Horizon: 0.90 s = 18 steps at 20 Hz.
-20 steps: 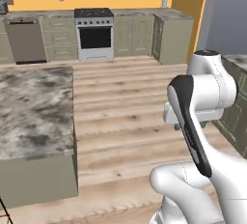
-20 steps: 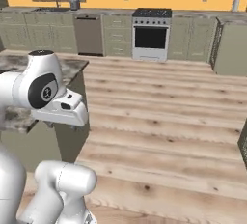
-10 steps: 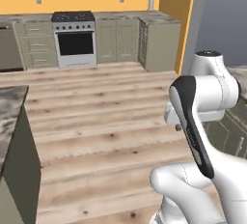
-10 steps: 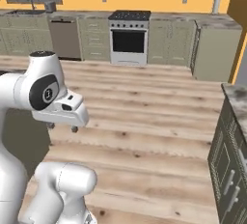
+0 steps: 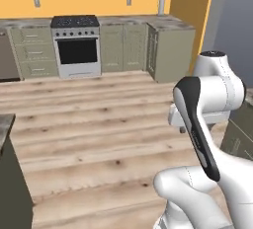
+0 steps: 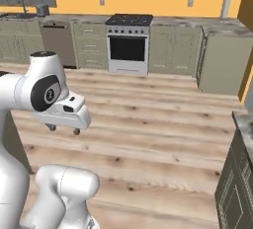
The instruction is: Retrieve the butter from the fridge and place it on a plate on the dining table. Then retrieve the butter knife by the fridge and place it near the plate.
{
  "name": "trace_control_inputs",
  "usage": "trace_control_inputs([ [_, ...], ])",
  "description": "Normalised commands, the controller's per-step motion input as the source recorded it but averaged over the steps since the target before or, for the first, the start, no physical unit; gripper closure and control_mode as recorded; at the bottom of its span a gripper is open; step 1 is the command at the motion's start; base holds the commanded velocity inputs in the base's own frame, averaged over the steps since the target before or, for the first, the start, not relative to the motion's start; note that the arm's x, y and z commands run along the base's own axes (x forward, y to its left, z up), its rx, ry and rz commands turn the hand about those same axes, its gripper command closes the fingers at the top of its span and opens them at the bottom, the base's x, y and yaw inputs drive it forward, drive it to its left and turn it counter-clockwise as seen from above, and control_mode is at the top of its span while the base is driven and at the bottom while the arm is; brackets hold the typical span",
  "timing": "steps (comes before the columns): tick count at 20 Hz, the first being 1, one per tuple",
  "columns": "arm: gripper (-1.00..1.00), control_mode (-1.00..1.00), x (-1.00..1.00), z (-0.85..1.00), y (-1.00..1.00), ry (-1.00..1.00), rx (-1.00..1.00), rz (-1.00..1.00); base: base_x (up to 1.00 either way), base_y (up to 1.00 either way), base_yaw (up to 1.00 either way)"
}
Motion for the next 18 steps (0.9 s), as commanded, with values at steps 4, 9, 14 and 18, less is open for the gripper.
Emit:
trace_control_inputs([
  [4,-1.00,1.00,0.00,0.00,0.00,0.00,0.00,0.00,1.00,0.00,0.11],
  [9,-1.00,1.00,0.00,0.00,0.00,0.00,0.00,0.00,1.00,0.00,0.08],
  [14,-1.00,1.00,0.00,0.00,0.00,0.00,0.00,0.00,1.00,0.23,0.08],
  [18,-1.00,1.00,0.00,0.00,0.00,0.00,0.00,0.00,1.00,-0.01,0.07],
])
